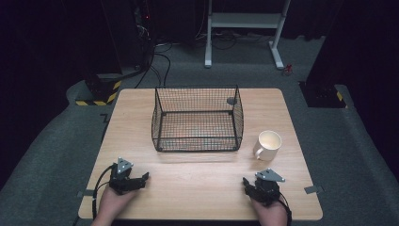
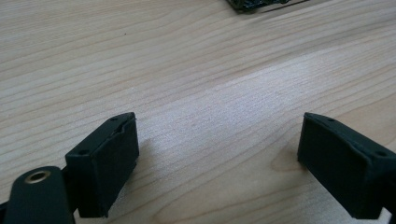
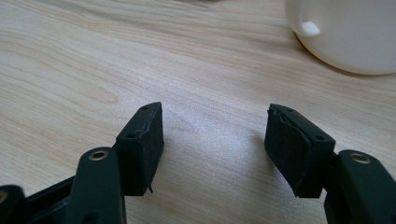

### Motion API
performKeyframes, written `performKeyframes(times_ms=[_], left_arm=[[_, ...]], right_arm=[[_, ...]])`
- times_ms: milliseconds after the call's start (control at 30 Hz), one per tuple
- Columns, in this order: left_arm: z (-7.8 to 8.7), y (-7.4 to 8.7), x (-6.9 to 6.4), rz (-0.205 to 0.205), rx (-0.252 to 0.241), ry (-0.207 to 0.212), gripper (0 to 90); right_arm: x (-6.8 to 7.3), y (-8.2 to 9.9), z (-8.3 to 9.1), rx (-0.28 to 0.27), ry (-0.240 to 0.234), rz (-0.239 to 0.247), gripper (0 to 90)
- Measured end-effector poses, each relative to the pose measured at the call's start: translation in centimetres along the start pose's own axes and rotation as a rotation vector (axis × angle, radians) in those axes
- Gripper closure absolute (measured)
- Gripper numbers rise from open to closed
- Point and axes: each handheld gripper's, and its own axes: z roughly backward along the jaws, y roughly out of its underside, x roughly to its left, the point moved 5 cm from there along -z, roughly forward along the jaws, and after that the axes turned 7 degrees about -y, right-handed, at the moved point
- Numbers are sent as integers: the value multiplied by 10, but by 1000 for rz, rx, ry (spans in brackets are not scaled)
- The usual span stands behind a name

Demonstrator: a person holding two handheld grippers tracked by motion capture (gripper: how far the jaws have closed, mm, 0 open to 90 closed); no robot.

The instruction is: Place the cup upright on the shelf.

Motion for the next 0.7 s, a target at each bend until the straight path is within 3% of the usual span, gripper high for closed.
performKeyframes(times_ms=[700], left_arm=[[0, 0, 0, -4, -1, 0, 129]], right_arm=[[0, 0, 0, 0, 2, 2, 375]])
